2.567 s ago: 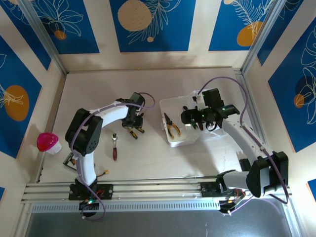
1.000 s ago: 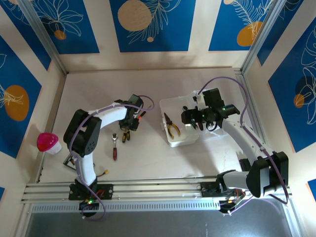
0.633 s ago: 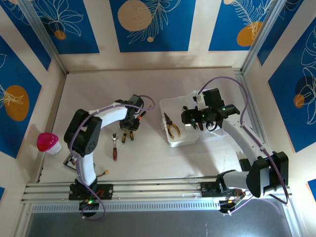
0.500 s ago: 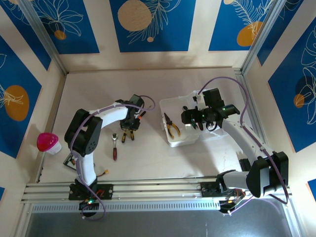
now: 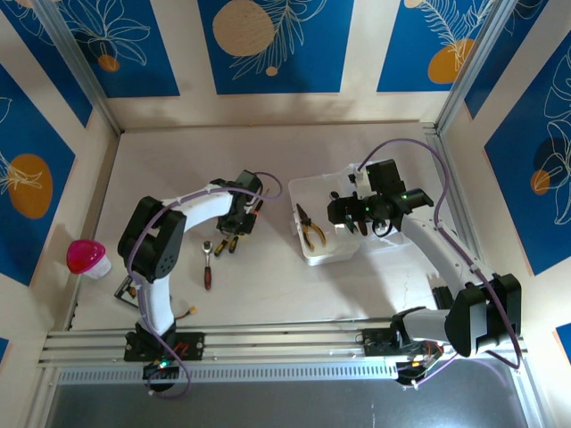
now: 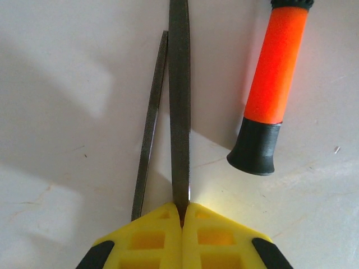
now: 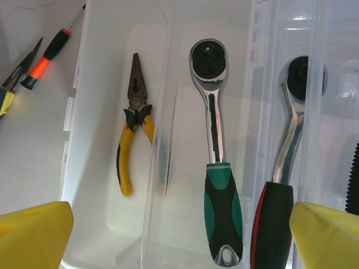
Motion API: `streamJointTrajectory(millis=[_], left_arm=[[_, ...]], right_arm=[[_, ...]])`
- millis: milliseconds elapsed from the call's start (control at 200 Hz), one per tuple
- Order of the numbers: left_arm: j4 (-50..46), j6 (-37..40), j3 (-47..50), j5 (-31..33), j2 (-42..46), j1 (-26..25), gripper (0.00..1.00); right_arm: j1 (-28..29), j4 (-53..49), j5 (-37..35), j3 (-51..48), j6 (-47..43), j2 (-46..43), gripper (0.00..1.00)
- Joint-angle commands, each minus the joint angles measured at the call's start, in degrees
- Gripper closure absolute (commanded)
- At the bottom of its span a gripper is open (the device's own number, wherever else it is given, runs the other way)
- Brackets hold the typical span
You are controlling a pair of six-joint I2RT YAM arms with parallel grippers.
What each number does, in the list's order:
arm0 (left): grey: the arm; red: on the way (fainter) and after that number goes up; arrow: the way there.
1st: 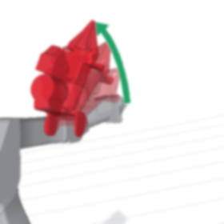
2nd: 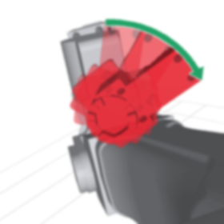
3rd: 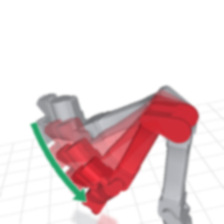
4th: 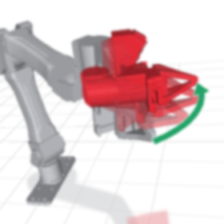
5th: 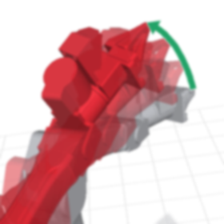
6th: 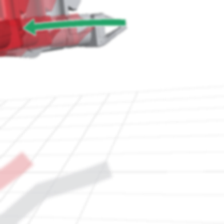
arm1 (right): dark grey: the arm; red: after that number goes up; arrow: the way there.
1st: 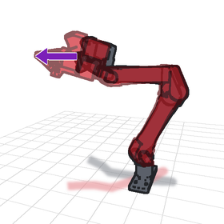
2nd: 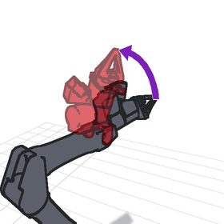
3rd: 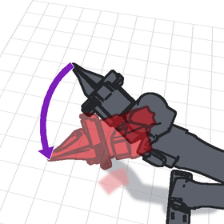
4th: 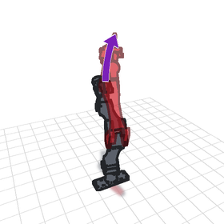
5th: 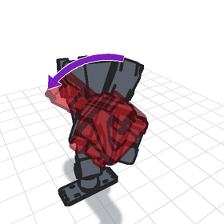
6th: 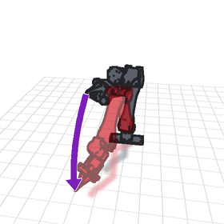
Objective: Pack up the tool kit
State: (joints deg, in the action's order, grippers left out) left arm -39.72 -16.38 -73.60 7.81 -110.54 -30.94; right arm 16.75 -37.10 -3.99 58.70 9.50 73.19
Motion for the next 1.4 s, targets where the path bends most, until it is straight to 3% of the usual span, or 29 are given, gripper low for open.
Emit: streamJointTrajectory(millis=[0, 175, 670, 940, 1191, 1396], left_arm=[[-3.6, 0.3, 0.1, -1.8, -2.0, -1.0, 1.0], [-5.5, 0.8, -2.2, -1.7, 1.6, -0.5, 1.0], [-5.3, -0.6, -7.5, -12.6, 9.5, 2.2, 1.0], [6.6, -7.2, -8.9, -23.3, 14.8, 2.2, 1.0], [18.7, -14.8, -9.5, -31.7, 17.0, 2.1, 1.0], [25.0, -19.1, -8.2, -36.5, 17.7, 1.4, 1.0]], right_arm=[[0.0, -1.6, 1.8, 1.1, 0.1, -1.7, 0.01], [0.0, -2.1, 1.7, 1.6, -0.2, -2.0, 0.01], [0.0, -2.1, 3.2, 2.3, -0.2, -2.5, 0.01], [2.5, 6.8, 16.5, 1.0, 4.9, -2.3, 0.01], [8.3, 15.7, 21.1, 3.2, 9.5, 2.2, 0.0], [11.0, 20.1, 20.9, 6.8, 11.9, 6.6, 0.13]])
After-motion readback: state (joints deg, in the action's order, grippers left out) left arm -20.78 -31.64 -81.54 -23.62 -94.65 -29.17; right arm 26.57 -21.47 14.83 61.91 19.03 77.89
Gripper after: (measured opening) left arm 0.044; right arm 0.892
